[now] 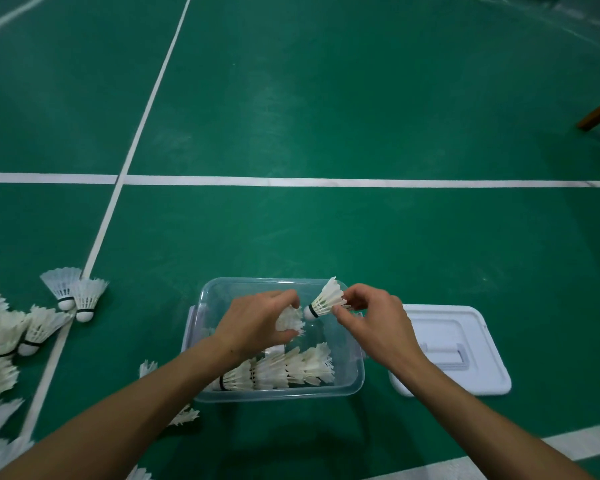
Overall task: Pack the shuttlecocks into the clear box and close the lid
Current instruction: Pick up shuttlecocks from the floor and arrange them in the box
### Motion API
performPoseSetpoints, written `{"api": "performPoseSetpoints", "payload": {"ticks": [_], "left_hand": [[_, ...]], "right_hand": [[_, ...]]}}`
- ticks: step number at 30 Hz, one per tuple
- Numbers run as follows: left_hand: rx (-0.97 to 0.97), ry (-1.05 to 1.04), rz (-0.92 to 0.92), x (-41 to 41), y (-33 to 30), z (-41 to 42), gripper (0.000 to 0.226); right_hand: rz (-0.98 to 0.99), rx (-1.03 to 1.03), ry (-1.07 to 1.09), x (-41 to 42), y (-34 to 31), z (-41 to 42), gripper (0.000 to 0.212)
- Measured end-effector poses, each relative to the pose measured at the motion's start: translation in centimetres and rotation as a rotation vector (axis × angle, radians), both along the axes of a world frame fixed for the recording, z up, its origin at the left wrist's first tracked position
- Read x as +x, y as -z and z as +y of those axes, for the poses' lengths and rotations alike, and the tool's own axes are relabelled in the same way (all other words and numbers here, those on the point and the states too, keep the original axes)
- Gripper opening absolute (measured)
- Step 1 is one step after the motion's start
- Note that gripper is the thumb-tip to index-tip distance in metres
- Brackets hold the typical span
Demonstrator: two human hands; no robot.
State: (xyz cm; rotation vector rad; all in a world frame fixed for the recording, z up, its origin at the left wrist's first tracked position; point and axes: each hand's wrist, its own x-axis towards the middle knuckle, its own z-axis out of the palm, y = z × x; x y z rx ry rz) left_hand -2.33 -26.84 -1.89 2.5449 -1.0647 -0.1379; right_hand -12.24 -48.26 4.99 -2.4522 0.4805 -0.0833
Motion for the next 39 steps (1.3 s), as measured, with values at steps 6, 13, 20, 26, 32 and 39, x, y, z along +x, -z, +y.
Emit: {"api": "performPoseSetpoints", "payload": {"ticks": [6, 13, 20, 26, 32, 39], "left_hand": [[-0.076, -0.004, 0.016, 0.0, -1.3, 1.6, 0.049], [-0.090, -0.031, 0.031, 0.1, -0.9, 1.8, 0.061], [-0.061, -0.068, -0.018, -0.3, -0.6, 1.1, 0.049], [0.057, -0.081, -0.017, -0.9, 0.0, -0.8, 0.050], [0.193, -0.041, 0.021, -0.7, 1.7, -2.7, 0.055], [0.116, -0.033, 0.023, -1.1, -0.1, -1.5, 0.064]], "right_hand": [[0.039, -0.174, -0.051, 0.6, 0.2, 4.0, 0.017], [0.075, -0.123, -0.104, 1.2, 1.3, 6.0, 0.013], [0.154, 0.065, -0.133, 1.6, 2.1, 4.6, 0.007], [0.103, 0.026, -0.104, 1.2, 0.6, 3.0, 0.030], [0.015, 0.082, -0.056, 1.6, -0.9, 0.4, 0.015], [0.007, 0.081, -0.128, 2.4, -3.0, -0.5, 0.009]]}}
